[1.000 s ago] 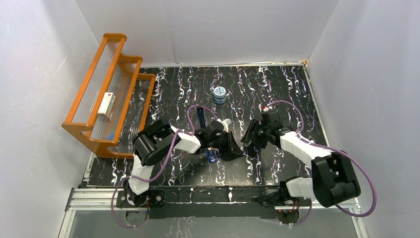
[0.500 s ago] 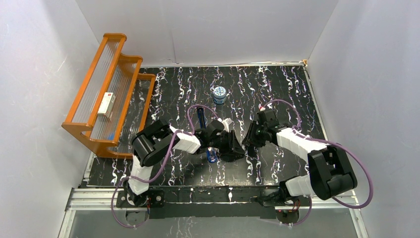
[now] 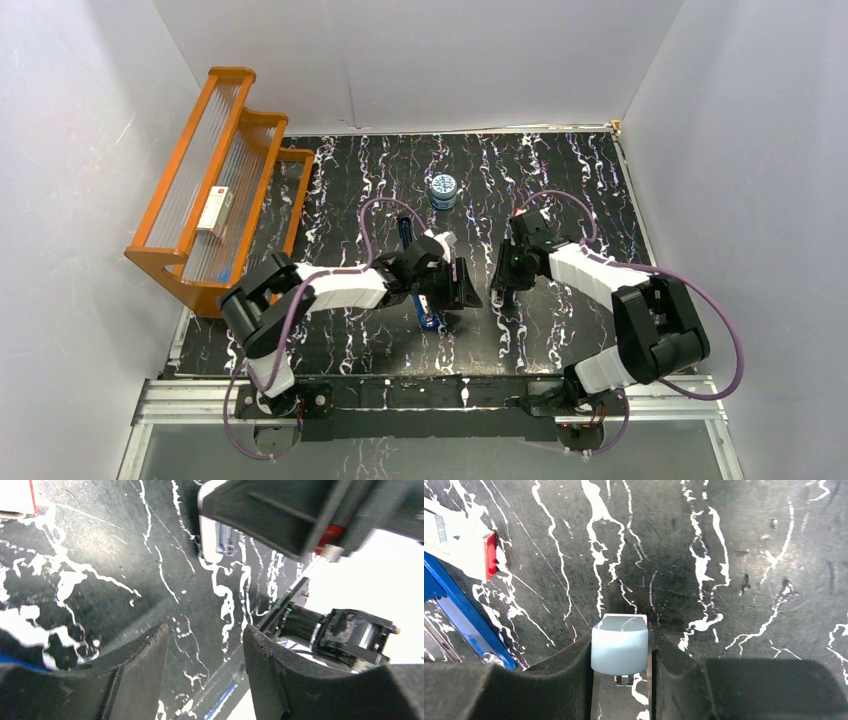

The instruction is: Load the staples into the stapler

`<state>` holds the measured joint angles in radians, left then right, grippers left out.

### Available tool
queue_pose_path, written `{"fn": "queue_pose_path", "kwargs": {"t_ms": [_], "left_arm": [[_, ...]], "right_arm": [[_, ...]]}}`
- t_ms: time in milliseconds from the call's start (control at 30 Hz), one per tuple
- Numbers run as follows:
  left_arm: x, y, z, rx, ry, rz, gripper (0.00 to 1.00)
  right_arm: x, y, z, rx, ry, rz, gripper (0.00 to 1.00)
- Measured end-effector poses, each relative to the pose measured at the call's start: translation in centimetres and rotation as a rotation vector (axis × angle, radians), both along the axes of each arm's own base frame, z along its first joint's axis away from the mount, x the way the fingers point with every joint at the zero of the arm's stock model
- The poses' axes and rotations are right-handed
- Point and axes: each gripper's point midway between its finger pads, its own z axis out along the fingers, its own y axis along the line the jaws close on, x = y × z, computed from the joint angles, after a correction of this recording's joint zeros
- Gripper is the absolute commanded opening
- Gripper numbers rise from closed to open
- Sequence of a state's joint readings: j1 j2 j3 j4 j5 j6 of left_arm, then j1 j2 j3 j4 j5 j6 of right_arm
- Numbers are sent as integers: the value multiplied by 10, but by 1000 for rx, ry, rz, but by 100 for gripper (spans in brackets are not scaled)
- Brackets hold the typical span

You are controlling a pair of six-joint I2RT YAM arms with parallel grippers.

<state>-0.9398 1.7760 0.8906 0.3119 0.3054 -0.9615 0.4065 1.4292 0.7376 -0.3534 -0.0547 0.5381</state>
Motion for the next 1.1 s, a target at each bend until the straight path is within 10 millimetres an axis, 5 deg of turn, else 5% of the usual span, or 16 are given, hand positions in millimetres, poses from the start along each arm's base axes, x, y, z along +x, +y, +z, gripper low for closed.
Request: {"fn": "queue_pose_path", "kwargs": {"t_ms": [333,533,700,1100], "left_arm": [[-6,44,80,-6,-132,72,60],[-15,105,83,99,-195,185,65],[-15,147,98,157,-283,270,67],[-24,189,99,243,-332,304,69]], "right_arm": [[-3,20,-2,-136,-9,93,36],[-1,24,-6,-205,4,104,39],[1,22,-8,-255,9,99,55],[3,14,4,-296,9,62,68]]}}
